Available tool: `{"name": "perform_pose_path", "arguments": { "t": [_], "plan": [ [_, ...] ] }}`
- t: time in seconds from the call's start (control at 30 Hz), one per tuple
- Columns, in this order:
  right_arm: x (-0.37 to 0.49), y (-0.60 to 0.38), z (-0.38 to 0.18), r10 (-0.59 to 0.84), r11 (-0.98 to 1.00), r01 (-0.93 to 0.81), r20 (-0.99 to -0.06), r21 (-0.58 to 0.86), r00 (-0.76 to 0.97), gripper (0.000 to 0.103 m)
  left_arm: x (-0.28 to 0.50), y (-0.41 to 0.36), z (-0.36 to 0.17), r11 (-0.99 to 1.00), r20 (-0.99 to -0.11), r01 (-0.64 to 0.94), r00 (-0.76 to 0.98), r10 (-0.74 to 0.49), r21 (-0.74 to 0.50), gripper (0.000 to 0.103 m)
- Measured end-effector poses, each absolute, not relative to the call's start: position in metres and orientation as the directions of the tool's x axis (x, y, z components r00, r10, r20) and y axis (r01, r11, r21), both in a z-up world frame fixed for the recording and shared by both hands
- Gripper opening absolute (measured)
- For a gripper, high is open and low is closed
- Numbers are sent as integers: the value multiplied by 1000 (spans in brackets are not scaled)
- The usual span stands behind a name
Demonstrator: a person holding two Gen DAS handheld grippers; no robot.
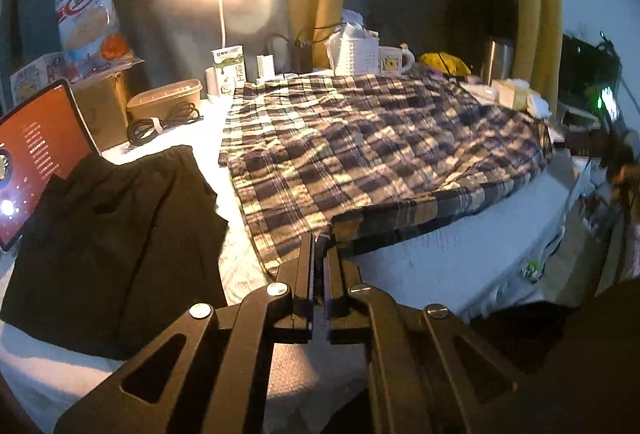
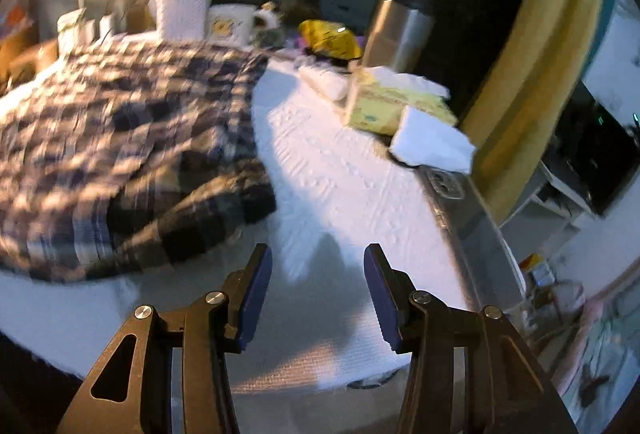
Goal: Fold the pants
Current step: 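Close both grippers on the pants edge, then lift the held pants edge with both grippers and carry it over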
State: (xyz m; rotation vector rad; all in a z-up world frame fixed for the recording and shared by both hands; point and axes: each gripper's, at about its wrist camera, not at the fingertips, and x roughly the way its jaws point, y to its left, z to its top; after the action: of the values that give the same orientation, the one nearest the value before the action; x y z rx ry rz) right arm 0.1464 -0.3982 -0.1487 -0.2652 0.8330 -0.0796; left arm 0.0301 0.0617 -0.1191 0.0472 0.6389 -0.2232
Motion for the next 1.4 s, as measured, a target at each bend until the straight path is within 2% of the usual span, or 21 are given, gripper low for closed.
{"name": "perform_pose_path", "arguments": {
  "t": [0.03,0.07,0.1,0.13,0.23,0.37,0.4,0.43,0.5,0.53,0.8,1.13,1.4],
  "plan": [
    [147,-393,-153,-153,959,-78,-730,-272,666,53,32,64,-117,976,-595,217,780,-194,-34,2],
    [147,-385,-157,-132,947,-133,-731,-292,669,68,33,65,-115,976,-595,212,780,-194,-41,2],
    [146,-377,-160,-112,934,-177,-725,-310,679,89,34,67,-114,977,-594,208,781,-194,-46,2],
    [145,-369,-162,-85,920,-222,-717,-323,692,96,35,68,-113,978,-593,205,782,-193,-48,2],
    [149,-352,-164,-34,901,-281,-698,-331,715,97,39,73,-110,981,-592,186,786,-178,-48,2],
    [167,-355,-164,-34,933,-221,-678,-285,734,97,42,77,-106,982,-586,179,791,-176,-53,2],
    [170,-357,-163,-22,942,-211,-677,-260,736,95,43,77,-104,983,-585,178,792,-175,-53,2],
    [173,-358,-161,-6,948,-211,-675,-239,738,88,43,77,-102,982,-580,180,795,-179,-56,2],
    [176,-358,-160,14,955,-210,-674,-211,739,30,44,77,-98,981,-567,183,802,-186,-62,2],
    [178,-358,-160,4,957,-198,-675,-211,738,27,45,77,-97,981,-560,183,807,-189,-68,2],
    [175,-364,-146,28,974,-170,-656,-153,754,25,55,76,-78,977,-501,182,838,-215,-113,2],
    [172,-366,-99,51,981,-151,-579,-125,814,25,66,79,-41,990,-467,125,873,-141,-65,2],
    [179,-370,-70,102,985,-160,-538,-62,837,25,75,87,-12,992,-395,91,911,-119,-88,2]
  ]
}}
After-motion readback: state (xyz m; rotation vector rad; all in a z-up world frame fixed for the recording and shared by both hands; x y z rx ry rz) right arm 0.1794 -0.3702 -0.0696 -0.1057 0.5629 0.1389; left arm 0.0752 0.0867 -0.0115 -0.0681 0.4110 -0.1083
